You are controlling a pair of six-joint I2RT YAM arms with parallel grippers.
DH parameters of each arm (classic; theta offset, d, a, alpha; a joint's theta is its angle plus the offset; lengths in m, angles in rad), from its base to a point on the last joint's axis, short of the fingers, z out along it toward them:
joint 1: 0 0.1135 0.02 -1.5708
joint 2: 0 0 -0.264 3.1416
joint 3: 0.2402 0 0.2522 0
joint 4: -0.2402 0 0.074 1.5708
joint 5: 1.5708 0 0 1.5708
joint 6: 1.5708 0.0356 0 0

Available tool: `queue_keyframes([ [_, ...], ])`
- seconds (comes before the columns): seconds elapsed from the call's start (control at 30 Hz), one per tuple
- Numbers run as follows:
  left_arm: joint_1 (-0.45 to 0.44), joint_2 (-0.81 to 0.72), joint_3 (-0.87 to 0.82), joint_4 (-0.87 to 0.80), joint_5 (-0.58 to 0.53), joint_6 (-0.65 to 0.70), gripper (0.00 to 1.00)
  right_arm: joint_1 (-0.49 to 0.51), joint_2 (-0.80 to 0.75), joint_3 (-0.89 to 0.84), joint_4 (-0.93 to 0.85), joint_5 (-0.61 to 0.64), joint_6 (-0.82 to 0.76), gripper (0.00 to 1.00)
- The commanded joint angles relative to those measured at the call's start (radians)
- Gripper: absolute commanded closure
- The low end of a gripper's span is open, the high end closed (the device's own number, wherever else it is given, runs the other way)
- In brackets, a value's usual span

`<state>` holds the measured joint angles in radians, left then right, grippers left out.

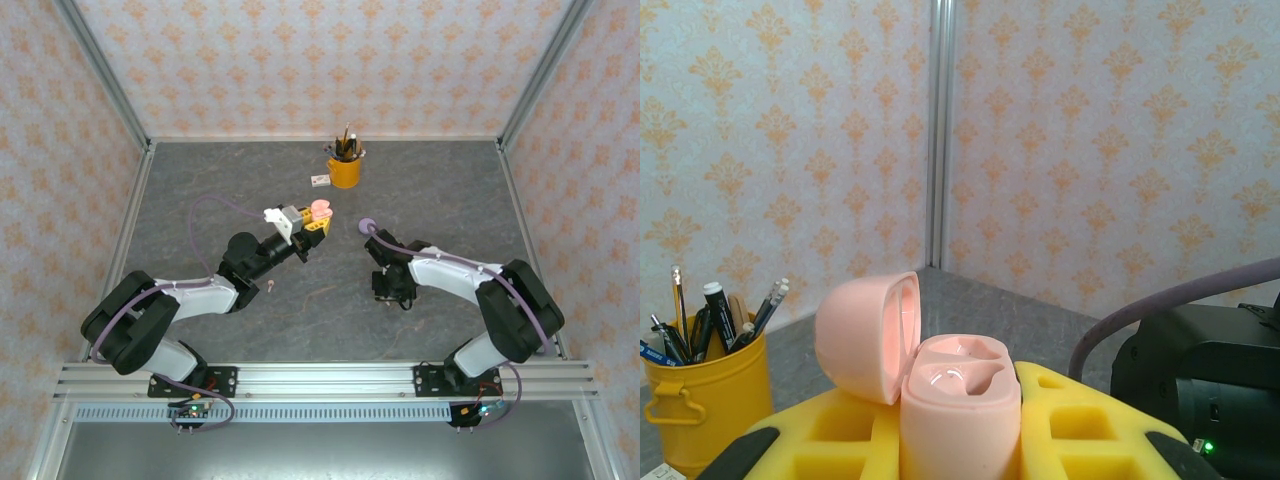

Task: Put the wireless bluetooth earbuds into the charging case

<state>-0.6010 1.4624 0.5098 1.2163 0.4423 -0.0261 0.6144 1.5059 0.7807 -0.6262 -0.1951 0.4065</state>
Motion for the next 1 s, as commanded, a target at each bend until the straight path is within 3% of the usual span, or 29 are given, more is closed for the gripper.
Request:
queue_keyframes([
  [0.0,0.007,-0.001,0.028,0.011,0.016,-0.006,1.00,0.002,-0.013,-0.030,-0.046,-0.035,-0.005,0.75],
  [0.43,0.001,-0.010,0.024,0.002,0.019,-0.006,1.00,0.002,-0.005,-0.026,-0.015,-0.021,0.007,0.85],
  [0.97,0.000,-0.045,0.038,-0.053,0.076,0.022,1.00,0.002,-0.293,0.056,0.056,0.028,0.040,0.89],
])
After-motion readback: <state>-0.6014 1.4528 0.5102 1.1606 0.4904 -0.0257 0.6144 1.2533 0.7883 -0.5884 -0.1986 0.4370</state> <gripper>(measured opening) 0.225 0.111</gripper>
